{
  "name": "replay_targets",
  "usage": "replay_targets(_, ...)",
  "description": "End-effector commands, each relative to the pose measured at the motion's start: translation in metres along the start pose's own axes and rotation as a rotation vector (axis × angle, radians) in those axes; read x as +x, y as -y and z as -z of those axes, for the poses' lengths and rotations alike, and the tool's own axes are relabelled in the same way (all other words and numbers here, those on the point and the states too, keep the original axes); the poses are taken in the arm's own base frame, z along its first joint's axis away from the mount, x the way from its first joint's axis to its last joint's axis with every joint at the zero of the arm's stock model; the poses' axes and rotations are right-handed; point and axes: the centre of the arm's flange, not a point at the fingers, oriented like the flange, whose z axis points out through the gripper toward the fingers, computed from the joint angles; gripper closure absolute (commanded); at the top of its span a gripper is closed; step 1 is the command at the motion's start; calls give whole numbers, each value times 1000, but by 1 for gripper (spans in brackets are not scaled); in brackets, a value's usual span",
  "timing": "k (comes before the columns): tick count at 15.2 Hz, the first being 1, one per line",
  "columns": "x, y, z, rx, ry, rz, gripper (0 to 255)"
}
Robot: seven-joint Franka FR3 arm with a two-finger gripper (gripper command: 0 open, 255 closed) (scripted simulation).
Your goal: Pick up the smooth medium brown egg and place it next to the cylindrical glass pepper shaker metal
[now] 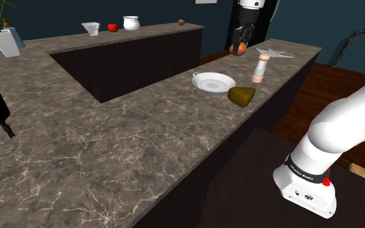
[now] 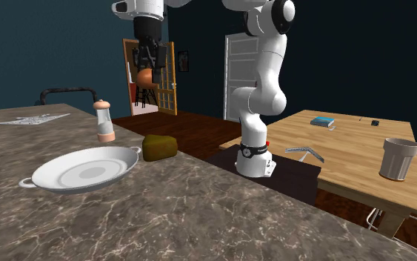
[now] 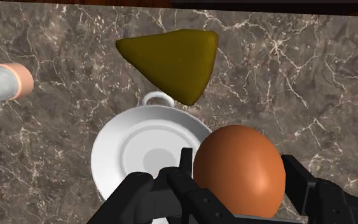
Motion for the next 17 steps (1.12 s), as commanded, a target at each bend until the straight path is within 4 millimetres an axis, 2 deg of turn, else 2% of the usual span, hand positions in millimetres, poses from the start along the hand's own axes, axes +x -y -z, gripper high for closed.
replay_targets(1,-8,-25,0,0,0,1,255)
replay_targets(17,-68,-228,0,0,0,1,255)
